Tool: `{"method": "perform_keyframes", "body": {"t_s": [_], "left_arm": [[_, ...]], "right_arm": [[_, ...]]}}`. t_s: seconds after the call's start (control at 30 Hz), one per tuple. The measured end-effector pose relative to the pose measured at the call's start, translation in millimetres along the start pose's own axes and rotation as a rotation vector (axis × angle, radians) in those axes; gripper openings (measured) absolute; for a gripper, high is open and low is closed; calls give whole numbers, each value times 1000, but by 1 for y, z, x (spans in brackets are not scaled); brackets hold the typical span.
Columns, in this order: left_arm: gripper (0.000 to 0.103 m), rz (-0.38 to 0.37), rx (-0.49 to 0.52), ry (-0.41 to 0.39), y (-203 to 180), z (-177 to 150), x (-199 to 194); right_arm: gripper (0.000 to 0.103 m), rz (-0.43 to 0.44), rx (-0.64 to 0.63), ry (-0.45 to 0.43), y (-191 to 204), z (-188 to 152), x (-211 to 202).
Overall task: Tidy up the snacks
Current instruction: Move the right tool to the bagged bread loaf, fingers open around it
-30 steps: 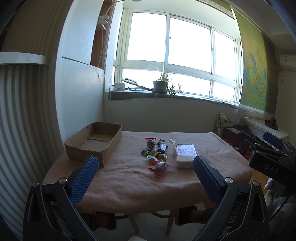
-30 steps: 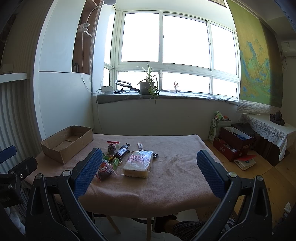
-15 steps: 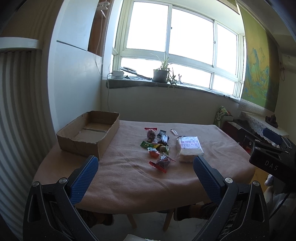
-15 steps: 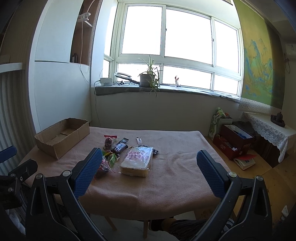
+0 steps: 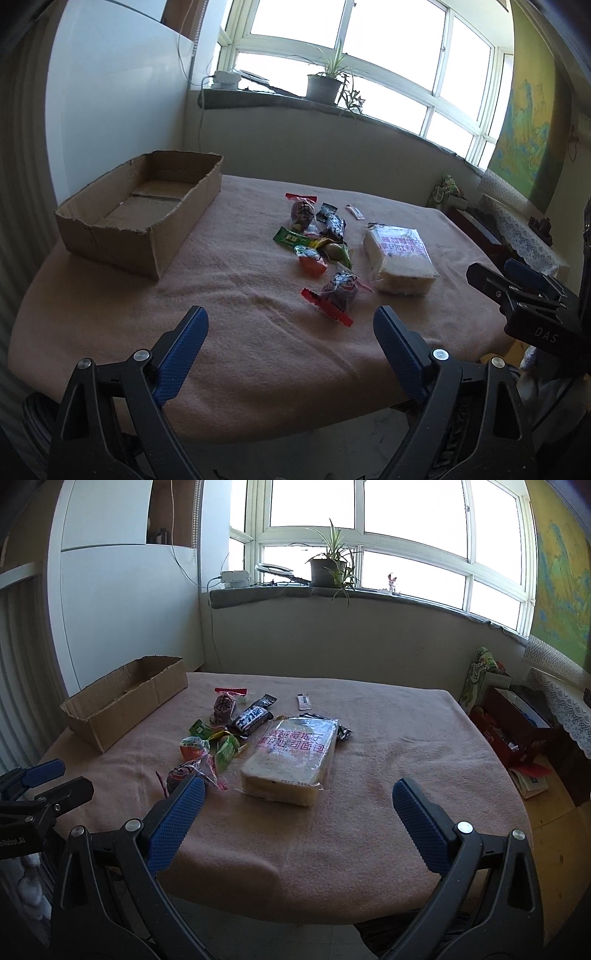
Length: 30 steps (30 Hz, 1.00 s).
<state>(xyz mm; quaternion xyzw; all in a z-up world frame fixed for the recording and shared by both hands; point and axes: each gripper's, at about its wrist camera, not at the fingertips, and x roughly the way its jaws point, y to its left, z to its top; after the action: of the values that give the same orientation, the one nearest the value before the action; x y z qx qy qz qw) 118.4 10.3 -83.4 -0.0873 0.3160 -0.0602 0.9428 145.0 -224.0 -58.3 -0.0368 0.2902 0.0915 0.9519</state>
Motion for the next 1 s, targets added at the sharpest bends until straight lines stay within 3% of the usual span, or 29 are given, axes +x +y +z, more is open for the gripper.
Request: {"method": "perform_keyframes", "body": {"t_s": [0.2,0.4,0.6,0.7,0.87,1.0], "left_arm": [[77,-54,25,53,-6,10,28],[74,-113,42,80,-18,22,44],[59,-233,77,123,-46,38,68],[59,-314,77,177,-59,43,89],[58,-382,46,257,-68,49,117],[57,-408,15,308,-69,52,133]], "right_arm": [[103,40,50,64,-11,13,32],[99,97,79,140,-15,20,63],[87,215,198,205,-41,26,87],[82,276,241,243,-50,27,98],[82,350,315,306,-66,24,116],[63,387,340,358,-70,21,131]]}}
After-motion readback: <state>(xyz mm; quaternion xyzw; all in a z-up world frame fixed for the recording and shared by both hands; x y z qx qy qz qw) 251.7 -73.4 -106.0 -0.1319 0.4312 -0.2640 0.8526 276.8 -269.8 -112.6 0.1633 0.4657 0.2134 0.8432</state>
